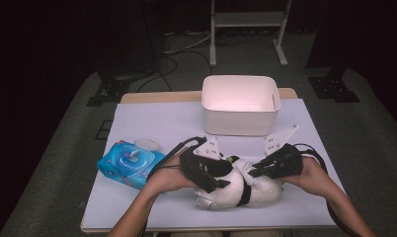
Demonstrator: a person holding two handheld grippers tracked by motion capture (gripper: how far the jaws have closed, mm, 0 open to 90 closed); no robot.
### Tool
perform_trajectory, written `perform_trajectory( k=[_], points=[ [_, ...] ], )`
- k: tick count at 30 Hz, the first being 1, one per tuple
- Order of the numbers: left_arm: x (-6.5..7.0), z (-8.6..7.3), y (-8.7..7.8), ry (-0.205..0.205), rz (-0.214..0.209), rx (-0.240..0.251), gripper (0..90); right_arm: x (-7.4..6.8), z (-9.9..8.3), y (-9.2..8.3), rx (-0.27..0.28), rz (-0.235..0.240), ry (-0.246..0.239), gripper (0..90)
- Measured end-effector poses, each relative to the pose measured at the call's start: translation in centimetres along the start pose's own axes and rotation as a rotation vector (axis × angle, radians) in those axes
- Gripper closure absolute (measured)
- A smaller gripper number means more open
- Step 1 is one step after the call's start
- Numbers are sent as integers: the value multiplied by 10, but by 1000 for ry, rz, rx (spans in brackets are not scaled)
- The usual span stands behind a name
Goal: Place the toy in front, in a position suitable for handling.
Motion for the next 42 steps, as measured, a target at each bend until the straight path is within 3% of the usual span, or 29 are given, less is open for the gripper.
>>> perform_trajectory(
  k=[8, 21, 24, 33, 42],
  points=[
    [-4, -4, -10, -15, 23, -16, 181, 3, -3, -5, 10, -23, 14, 823],
    [-1, -17, -1, -60, 8, 3, 193, 1, -4, -4, 2, -23, 0, 813],
    [-2, -16, -1, -67, 10, 17, 206, 0, 1, -4, 2, -41, -13, 736],
    [-2, -16, -1, -55, 6, 6, 204, -1, 3, -12, 12, -37, -8, 593],
    [-1, -13, 0, -43, 7, 0, 205, -9, 9, -22, 68, -6, -34, 571]
  ],
)
Point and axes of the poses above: each handheld gripper's, and its own axes: y roughly forward along the jaws, z roughly out of its top, x roughly to its right, the point moved 10 cm from there along y, roughly forward along the jaws, and after that the axes turned 14 degrees about y, right-handed, at the moved point
